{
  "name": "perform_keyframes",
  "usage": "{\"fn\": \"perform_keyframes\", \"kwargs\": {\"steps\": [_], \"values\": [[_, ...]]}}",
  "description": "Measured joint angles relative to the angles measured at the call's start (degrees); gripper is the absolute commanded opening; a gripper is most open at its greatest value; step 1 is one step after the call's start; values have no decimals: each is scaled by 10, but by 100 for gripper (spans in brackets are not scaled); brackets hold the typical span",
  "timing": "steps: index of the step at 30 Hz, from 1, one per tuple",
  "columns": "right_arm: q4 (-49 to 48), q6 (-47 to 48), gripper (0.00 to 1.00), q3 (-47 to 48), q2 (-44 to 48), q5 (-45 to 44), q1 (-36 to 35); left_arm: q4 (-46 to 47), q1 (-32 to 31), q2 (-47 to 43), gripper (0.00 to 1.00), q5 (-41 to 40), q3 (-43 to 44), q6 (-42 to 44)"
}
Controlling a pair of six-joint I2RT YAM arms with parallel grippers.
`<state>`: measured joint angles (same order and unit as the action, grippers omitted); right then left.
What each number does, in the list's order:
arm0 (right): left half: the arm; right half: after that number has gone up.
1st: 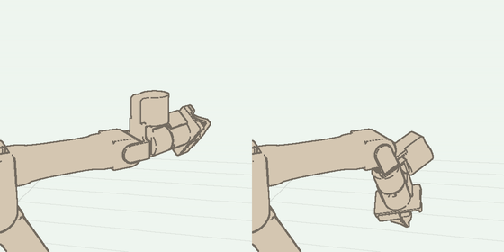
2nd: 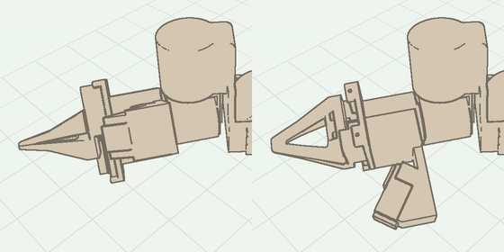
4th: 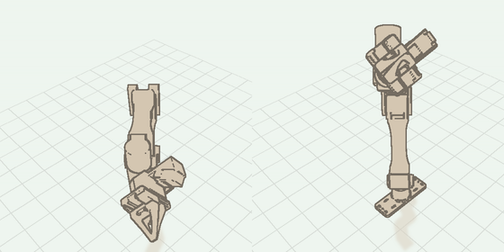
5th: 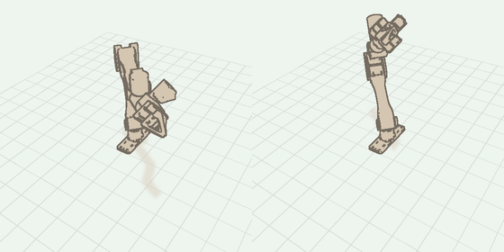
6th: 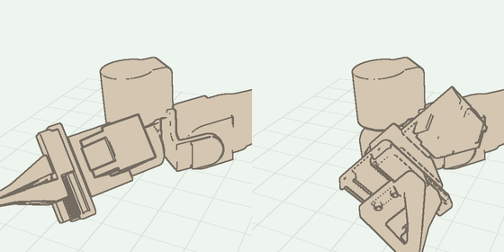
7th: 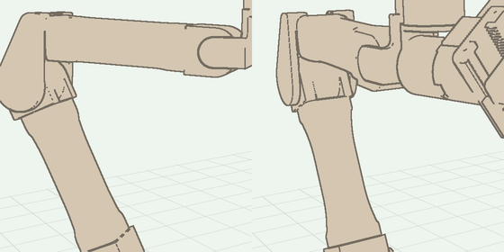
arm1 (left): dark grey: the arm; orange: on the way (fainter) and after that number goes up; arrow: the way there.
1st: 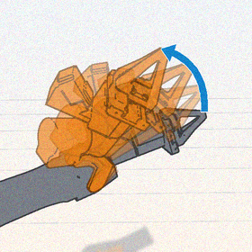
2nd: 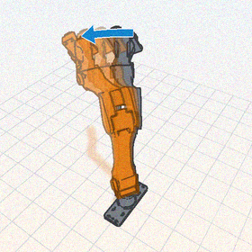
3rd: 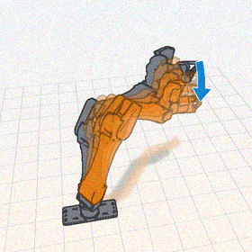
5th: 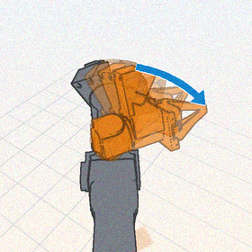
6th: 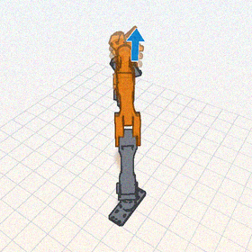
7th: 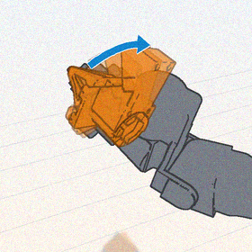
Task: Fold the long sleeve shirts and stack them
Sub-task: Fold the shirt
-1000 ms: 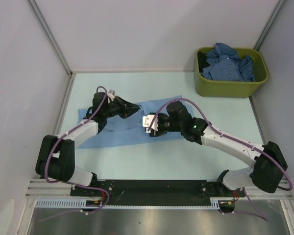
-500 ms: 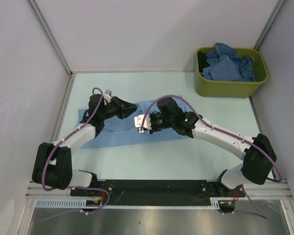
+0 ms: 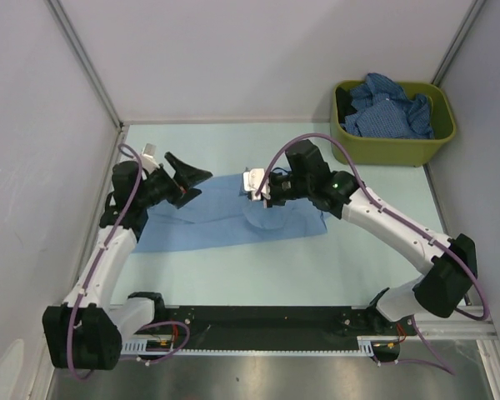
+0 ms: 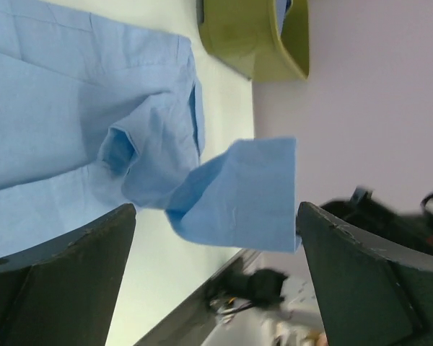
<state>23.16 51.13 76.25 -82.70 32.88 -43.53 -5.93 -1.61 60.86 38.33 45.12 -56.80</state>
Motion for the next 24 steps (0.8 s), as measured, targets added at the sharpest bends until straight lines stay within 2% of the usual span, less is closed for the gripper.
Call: {"fn": "perform_keyframes", "kwargs": {"steps": [2,6,11,13,14,16,18,24], "values": [[7,2,0,0,0,9,-2,-28,-1,-15,99,21,4,62],[15,14,0,-5,4,24,-2,-67,-1,-44,99,73,17,269],[26,56,0,-47,51,43,-3,-85,-1,-161,99,135,17,618],[33,76,0,-59,69,54,-5,-124,-9,-198,99,168,28,789],[38,83,0,-61,75,58,-7,-138,-16,-204,99,177,37,845],[44,97,0,-61,80,66,-12,-195,-66,-193,99,175,72,991],[49,110,0,-61,80,69,-18,-231,-124,-172,99,162,94,1092],[68,142,0,-63,80,71,-34,-305,-272,-101,96,70,107,1338]]}}
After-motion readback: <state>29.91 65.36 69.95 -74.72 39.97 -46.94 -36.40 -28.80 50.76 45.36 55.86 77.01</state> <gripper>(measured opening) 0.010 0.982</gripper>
